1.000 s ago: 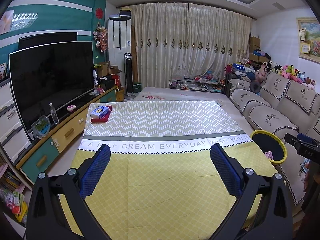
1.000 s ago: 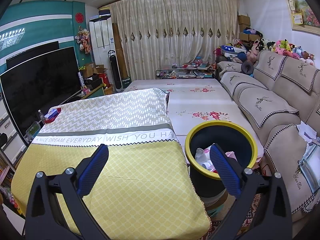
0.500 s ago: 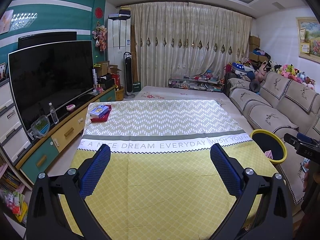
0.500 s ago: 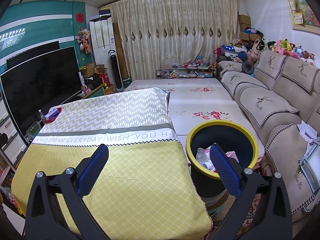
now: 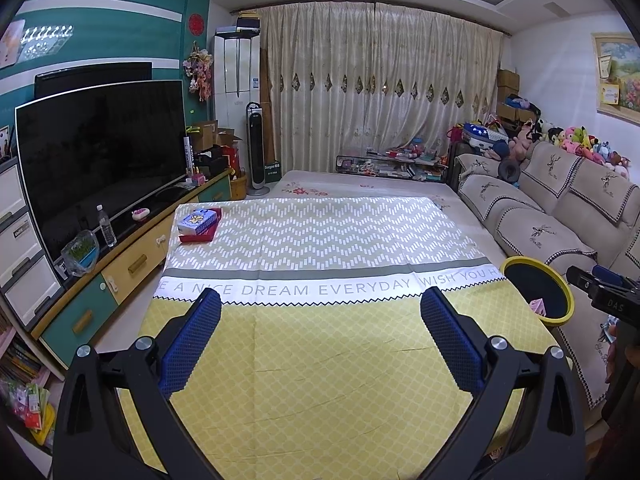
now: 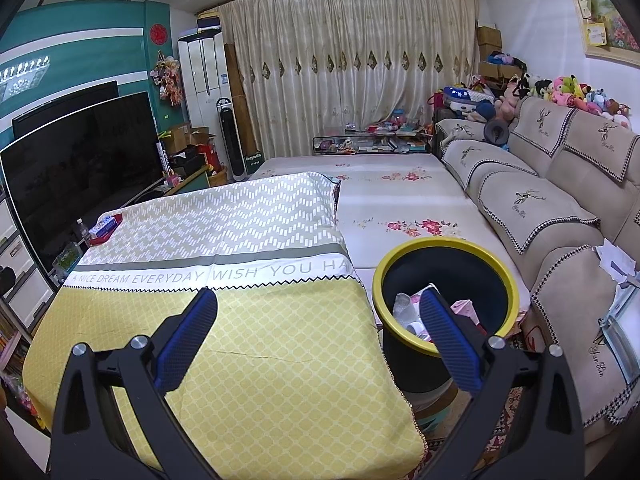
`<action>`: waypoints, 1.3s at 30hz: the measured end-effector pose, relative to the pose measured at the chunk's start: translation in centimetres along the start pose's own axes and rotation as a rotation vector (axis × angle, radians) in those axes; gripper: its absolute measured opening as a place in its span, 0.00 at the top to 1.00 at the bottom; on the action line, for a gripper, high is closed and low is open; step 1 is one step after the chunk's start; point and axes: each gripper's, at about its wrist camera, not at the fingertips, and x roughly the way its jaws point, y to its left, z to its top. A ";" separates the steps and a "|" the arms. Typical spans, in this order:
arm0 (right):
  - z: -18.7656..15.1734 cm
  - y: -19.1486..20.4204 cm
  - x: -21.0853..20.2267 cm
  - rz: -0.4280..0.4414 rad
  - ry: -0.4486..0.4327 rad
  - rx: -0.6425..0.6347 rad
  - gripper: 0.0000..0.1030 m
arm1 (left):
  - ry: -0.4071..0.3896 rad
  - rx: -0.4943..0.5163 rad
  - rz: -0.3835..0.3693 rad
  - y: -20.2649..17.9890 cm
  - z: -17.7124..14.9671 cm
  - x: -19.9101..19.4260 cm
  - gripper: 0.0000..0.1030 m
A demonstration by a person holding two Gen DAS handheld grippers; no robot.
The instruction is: Collect trash
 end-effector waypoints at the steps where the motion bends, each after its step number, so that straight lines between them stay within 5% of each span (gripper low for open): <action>1: 0.0 0.0 0.0 0.001 0.000 0.001 0.07 | 0.000 0.001 0.000 0.0 0.0 0.0 0.05; 39: -0.5 -0.2 0.8 0.004 0.018 0.000 0.07 | 0.025 0.014 -0.008 -0.3 -0.2 0.9 0.05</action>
